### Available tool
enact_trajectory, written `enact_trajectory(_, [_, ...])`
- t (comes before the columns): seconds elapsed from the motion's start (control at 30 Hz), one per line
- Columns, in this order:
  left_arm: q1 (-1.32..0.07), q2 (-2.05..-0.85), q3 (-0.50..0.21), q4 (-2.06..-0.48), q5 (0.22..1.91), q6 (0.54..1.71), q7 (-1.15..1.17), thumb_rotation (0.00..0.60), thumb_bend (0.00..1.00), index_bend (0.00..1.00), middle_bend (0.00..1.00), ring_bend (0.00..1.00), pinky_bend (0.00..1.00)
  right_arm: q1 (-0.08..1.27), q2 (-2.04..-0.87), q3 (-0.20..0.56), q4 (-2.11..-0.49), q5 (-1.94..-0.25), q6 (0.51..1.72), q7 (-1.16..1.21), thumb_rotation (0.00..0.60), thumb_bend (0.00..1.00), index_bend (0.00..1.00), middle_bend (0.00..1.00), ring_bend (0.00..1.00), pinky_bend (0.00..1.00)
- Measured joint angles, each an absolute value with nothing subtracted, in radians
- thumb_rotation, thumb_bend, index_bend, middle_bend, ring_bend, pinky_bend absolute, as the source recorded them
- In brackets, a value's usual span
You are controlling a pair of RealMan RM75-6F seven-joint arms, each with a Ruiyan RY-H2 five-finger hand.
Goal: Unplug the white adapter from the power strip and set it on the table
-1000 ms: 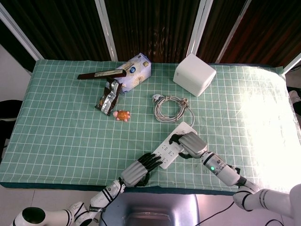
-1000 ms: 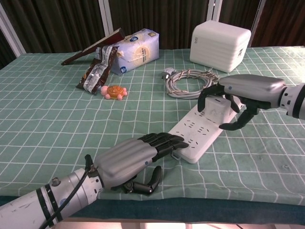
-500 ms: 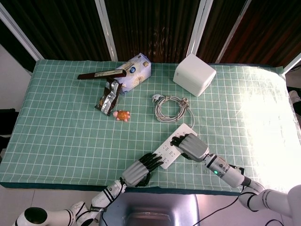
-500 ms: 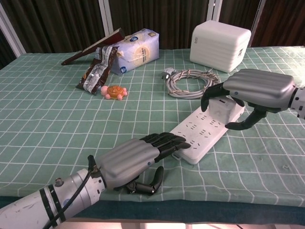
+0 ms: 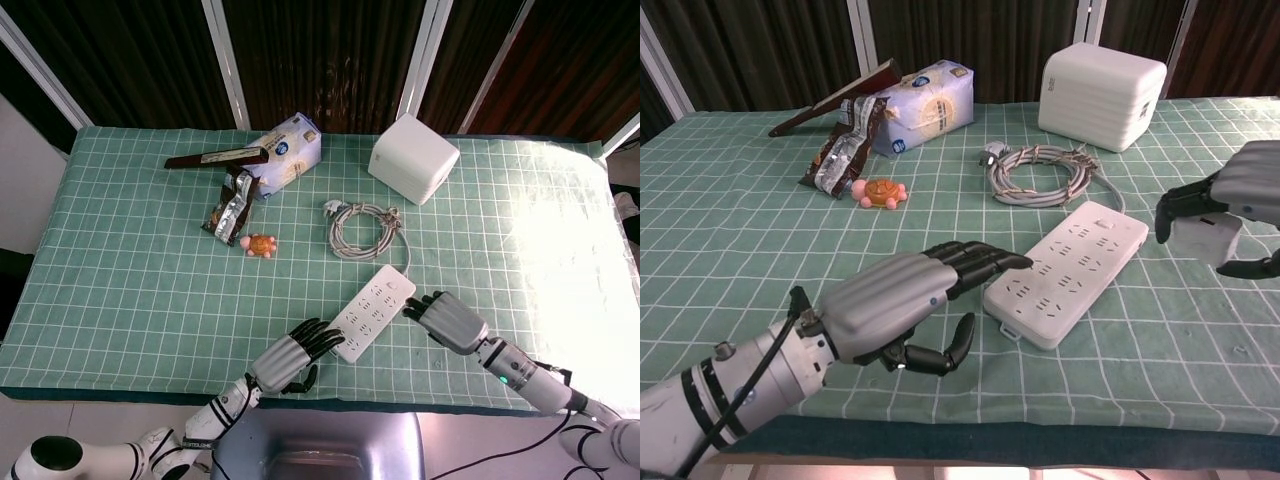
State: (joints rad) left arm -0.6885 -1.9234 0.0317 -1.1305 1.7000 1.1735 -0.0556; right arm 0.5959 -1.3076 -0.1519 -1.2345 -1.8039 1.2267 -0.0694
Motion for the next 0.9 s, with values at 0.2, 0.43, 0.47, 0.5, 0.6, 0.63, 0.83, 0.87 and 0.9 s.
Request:
enact_trajectory(0.2, [-0.684, -1.859, 0.005, -1.204, 1.693, 1.207, -0.051, 0.362, 0.71, 0.00, 0.07, 0.02, 0.09, 0.536, -1.280, -0.196, -1.184, -1.828, 1.243, -0.154, 0.600, 0.40, 0.90, 0.66, 0.54, 0.73])
enact_trajectory(0.43, [-0.670, -1.826, 0.002, -1.228, 1.680, 1.219, -0.040, 0.356, 0.68, 0.00, 0.07, 0.01, 0.09, 0.529, -1.316, -0.202, -1.144, -1.828, 1.180, -0.211, 0.600, 0.35, 0.56, 0.45, 0.35, 0.58])
enact_trajectory(0.47, [-0.667, -1.821, 0.002, -1.231, 1.679, 1.222, -0.039, 0.357, 0.67, 0.00, 0.07, 0.01, 0.09, 0.530, -1.317, -0.202, -1.146, -1.824, 1.166, -0.217, 0.600, 0.34, 0.43, 0.36, 0.29, 0.51])
enact_trajectory(0.5, [-0.665, -1.816, 0.002, -1.234, 1.678, 1.225, -0.039, 0.358, 0.67, 0.00, 0.07, 0.01, 0.09, 0.530, -1.317, -0.202, -1.151, -1.822, 1.156, -0.219, 0.600, 0.34, 0.35, 0.30, 0.25, 0.46])
enact_trajectory(0.6, [-0.657, -1.799, 0.001, -1.246, 1.676, 1.236, -0.037, 0.359, 0.65, 0.00, 0.07, 0.01, 0.09, 0.530, -1.309, -0.200, -1.173, -1.819, 1.154, -0.205, 0.600, 0.31, 0.09, 0.15, 0.12, 0.34])
enact_trajectory(0.63, [-0.655, -1.793, 0.000, -1.252, 1.675, 1.240, -0.037, 0.357, 0.64, 0.00, 0.07, 0.00, 0.09, 0.529, -1.303, -0.200, -1.181, -1.819, 1.159, -0.195, 0.600, 0.29, 0.04, 0.12, 0.09, 0.31])
enact_trajectory(0.83, [-0.631, -1.728, 0.004, -1.297, 1.676, 1.273, -0.028, 0.333, 0.60, 0.00, 0.03, 0.00, 0.10, 0.514, -1.228, -0.198, -1.275, -1.801, 1.183, -0.156, 0.576, 0.20, 0.00, 0.00, 0.00, 0.20])
enact_trajectory(0.87, [-0.624, -1.707, 0.006, -1.311, 1.677, 1.283, -0.027, 0.325, 0.60, 0.00, 0.03, 0.00, 0.11, 0.507, -1.206, -0.198, -1.296, -1.798, 1.195, -0.146, 0.559, 0.20, 0.00, 0.00, 0.00, 0.19])
enact_trajectory(0.9, [-0.619, -1.690, 0.009, -1.324, 1.678, 1.290, -0.028, 0.321, 0.59, 0.00, 0.02, 0.00, 0.11, 0.501, -1.188, -0.198, -1.312, -1.796, 1.207, -0.139, 0.553, 0.20, 0.00, 0.00, 0.00, 0.18])
